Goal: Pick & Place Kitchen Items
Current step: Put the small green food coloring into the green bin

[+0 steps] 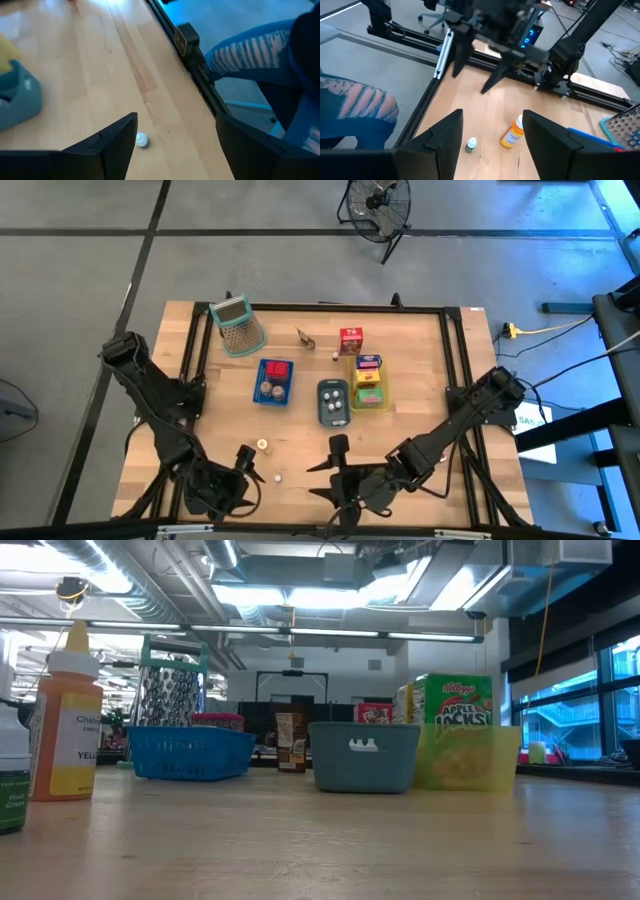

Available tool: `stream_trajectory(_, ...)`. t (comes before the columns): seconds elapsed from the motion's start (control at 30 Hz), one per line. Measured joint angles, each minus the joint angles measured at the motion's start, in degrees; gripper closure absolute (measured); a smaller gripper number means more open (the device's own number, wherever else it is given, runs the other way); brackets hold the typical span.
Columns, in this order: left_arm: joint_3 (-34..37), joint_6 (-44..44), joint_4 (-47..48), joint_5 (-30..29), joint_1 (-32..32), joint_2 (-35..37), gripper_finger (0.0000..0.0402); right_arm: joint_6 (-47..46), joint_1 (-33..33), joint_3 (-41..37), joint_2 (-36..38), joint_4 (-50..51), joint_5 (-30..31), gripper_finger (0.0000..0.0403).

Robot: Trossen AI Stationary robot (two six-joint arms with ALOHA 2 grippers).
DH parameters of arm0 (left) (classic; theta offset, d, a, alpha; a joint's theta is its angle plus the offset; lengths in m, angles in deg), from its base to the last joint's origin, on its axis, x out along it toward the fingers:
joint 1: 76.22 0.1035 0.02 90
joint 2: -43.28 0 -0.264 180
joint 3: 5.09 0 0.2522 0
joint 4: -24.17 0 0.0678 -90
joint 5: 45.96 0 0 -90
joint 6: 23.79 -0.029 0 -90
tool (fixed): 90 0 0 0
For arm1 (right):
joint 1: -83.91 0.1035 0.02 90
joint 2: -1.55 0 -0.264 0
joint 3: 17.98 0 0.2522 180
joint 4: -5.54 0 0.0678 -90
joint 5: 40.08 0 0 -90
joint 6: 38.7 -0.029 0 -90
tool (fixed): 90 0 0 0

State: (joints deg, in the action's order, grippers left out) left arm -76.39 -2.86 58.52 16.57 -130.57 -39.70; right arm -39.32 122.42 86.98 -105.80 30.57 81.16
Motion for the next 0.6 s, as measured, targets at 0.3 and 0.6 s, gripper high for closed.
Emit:
stream_trajectory(0.3,0.0,1.01,-0.18,3.52,1.74,-1.4,0.0137,-0.42,-1.75,0.0,-0.02,0.1,-0.02,0.0194)
stream_trajectory(0.6,0.07,6.96,0.0,4.48,-0.33,-3.53,0.0137,-1.99,-2.21,0.0,0.0,0.1,-4.29,0.0194)
